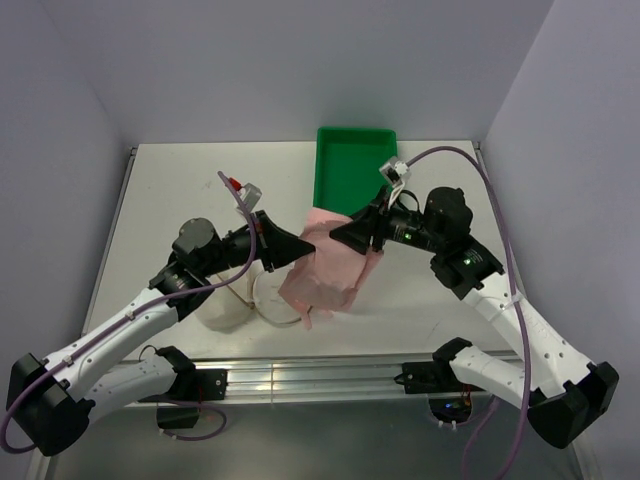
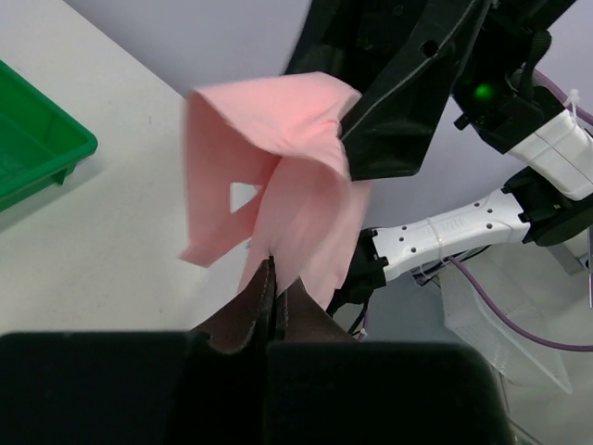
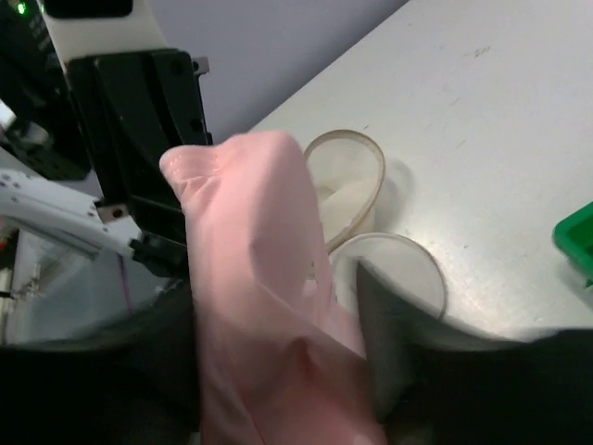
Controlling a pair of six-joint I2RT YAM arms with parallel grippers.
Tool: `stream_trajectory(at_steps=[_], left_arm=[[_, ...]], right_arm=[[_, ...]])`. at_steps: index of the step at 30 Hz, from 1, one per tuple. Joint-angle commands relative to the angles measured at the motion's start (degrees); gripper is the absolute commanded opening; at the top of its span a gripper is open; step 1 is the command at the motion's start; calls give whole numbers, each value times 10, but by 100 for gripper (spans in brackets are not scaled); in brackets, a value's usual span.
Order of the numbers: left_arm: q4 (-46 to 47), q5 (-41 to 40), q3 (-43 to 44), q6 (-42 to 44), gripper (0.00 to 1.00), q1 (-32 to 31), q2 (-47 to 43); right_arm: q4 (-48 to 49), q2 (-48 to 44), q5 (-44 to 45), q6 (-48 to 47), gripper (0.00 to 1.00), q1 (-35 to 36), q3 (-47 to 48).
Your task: Place the bra in the laundry bag and zip it closed
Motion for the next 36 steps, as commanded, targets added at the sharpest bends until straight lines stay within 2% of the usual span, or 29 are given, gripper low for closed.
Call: stream_trajectory(at_steps=[1,3,4,5,7,9,17,22,24,25,27,28,32,36], left_arm=[[14,-17,25,15,0,-3,-5],[12,-17,23,14,1,-3,-2],[12,-16,20,12,6,-3,-1],[11,-20,18,12,26,-3,-4],[9,-21,6,12,72,-3,-8],[0,-17,-7,16,99,-3,-18],[1,14,-46,24,99,-5,-33],[7,21,-47,30,99,-6,-16],[20,32,-45,25,93,-7,-13],[21,32,-42,25,76,-9,-10],[19,26,-37,25,58,-10,-9],[19,22,-35,24,36,-10,-9],[17,1,-18,-3,0,-10,3],[3,-17,9,-59,0,-10,39]], right_arm=[[31,-31,-14,-9,43,5,0],[36,-41,16,-2,22,5,0],[32,-42,27,-2,6,5,4],[29,-40,40,-3,1,5,7],[15,-27,43,-8,0,5,28],[1,-16,50,-16,0,5,56],[-46,16,51,-33,0,5,169],[-57,20,32,-28,0,4,197],[-61,17,38,-29,0,5,200],[-63,15,41,-30,0,5,201],[-63,11,37,-30,0,5,201],[-67,10,37,-35,0,5,201],[-103,3,55,-76,0,6,203],[-118,-50,121,-133,0,26,158]])
